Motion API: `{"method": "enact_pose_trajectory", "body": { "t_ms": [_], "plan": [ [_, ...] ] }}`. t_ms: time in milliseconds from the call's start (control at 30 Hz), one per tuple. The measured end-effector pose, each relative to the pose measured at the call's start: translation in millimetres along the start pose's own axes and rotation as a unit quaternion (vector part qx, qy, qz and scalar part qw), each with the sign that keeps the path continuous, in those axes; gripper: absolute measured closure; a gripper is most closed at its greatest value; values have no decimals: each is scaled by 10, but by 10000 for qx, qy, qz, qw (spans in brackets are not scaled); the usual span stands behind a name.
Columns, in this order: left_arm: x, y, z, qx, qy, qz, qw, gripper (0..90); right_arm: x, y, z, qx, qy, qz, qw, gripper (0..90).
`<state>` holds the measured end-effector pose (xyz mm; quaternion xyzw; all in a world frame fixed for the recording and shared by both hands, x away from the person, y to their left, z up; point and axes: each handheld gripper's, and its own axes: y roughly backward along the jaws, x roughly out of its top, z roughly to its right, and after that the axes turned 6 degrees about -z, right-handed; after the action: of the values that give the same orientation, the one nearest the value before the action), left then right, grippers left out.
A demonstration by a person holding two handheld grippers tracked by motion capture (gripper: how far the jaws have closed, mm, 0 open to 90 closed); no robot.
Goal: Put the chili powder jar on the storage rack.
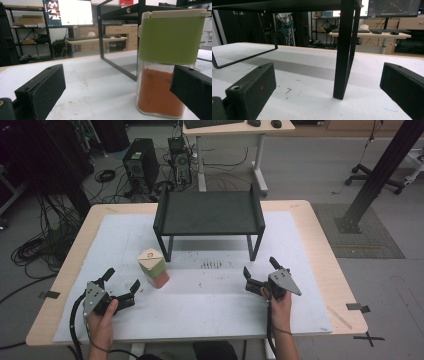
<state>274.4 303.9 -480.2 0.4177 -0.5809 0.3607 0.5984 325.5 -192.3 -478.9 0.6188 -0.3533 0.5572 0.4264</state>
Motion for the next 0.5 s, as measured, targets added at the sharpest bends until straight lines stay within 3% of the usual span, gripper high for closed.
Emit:
{"method": "enact_pose_trajectory", "body": {
  "t_ms": [500],
  "plan": [
    [-1, 5, 13, -46, -16, 4, 10000, 4, -1, 1, 2, 9, -9, 10, 10000, 2]
  ]
}}
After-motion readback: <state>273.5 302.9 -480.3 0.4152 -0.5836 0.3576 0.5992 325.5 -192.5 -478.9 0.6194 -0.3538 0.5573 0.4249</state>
